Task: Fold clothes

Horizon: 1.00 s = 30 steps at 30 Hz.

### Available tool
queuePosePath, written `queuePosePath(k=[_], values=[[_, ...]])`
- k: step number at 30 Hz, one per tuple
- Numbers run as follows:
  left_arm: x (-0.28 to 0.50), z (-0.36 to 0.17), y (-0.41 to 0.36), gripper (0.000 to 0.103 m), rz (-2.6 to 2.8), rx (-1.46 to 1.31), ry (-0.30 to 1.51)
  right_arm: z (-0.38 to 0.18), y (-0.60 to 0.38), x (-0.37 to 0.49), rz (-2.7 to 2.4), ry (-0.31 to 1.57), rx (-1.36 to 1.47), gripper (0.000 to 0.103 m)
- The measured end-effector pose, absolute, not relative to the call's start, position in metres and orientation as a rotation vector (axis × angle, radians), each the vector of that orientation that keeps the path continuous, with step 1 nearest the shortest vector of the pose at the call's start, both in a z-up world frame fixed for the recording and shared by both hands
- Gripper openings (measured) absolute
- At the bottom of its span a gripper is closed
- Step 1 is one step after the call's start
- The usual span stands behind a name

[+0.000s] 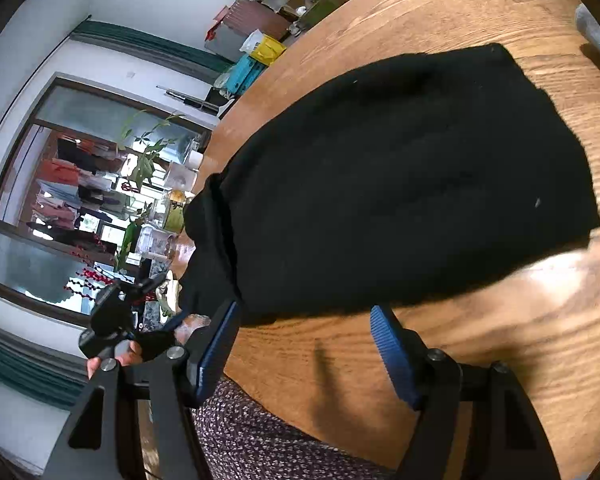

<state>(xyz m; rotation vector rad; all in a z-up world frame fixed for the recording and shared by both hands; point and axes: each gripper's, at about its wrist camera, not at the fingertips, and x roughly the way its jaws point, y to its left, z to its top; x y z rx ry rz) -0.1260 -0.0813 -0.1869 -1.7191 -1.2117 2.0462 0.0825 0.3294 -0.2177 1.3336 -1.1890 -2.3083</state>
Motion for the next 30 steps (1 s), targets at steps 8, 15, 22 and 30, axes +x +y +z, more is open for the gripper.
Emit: queuePosePath(k=[8,15,22,30], values=[[-0.104,-0.21,-0.102,0.069,2.036,-1.714,-1.479,-0.204,0.286,0.066,-2.354,-1.023,1.377,0.078],[-0.097,-0.216,-0.107,0.069,2.033,-1.676,-1.596,-0.18,0.26,0.064,-2.398,-0.798,1.318,0.078],[-0.098,-0.22,-0.11,0.069,2.003,-1.636,-1.661,-0.172,0.221,0.049,-2.368,-0.564,1.292,0.079],[-0.108,-0.218,-0.101,0.069,2.026,-1.662,-1.661,-0.178,0.192,0.032,-2.345,-0.379,1.321,0.079]])
